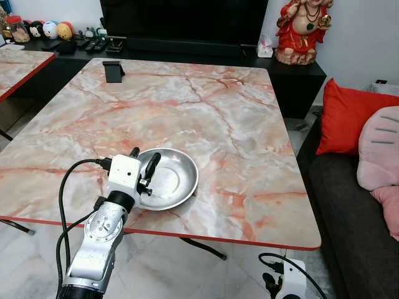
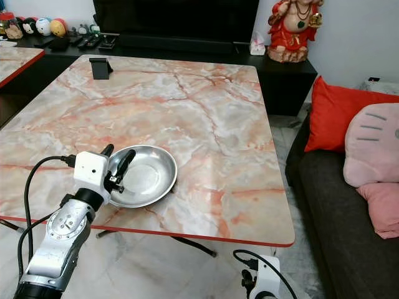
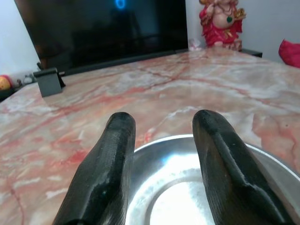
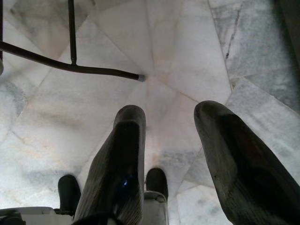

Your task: Setting the table

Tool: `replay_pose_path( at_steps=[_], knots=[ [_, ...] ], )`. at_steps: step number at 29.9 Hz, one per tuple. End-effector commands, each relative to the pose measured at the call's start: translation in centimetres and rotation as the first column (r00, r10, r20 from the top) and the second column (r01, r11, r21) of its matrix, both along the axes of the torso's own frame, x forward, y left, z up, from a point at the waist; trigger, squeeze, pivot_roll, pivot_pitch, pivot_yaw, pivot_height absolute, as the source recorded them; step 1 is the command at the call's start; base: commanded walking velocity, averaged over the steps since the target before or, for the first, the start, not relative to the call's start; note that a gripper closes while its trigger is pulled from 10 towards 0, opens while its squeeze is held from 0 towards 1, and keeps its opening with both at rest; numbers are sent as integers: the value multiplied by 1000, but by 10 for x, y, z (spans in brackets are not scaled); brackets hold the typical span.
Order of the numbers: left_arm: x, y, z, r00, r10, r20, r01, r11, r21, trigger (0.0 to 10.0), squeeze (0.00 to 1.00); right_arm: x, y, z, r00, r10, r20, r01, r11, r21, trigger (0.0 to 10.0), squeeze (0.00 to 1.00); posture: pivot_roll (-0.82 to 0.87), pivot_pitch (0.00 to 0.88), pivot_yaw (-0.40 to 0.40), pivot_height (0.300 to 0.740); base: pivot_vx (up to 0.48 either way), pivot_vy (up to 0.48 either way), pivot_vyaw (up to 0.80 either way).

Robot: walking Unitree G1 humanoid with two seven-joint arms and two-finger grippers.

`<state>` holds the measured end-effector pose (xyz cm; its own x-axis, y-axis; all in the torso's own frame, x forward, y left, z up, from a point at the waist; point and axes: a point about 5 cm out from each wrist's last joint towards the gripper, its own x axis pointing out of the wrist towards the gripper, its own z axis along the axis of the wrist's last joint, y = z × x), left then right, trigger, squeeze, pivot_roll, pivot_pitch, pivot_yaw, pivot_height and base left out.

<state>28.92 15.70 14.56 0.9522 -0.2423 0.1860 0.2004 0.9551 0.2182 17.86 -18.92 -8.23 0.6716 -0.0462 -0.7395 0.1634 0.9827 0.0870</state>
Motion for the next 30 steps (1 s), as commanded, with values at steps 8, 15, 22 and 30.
replay_pose_path(
  at_steps=[8,15,22,30],
  knots=[
    [1,-4,-2,1000,-12,13,12,1000,-10,10000,0,-7,-1,-3,1000,-4,-17,3,999,-35,10000,0,3,0,-29,740,0,0,0],
    [4,-1,-2,1000,22,6,-21,999,-44,10000,0,-4,1,-1,999,49,2,-48,998,-47,10000,0,-2,0,-30,740,0,0,0],
    [2,-4,-4,1000,3,2,-3,999,-54,10000,0,-4,-1,-1,992,123,-27,-125,985,-120,10000,0,-8,0,-35,740,0,0,0],
    [3,-5,-4,1000,1,0,-1,998,-59,10000,0,-16,-55,6,994,108,-21,-110,975,-193,10000,0,-24,0,-28,740,0,0,0]
  ],
)
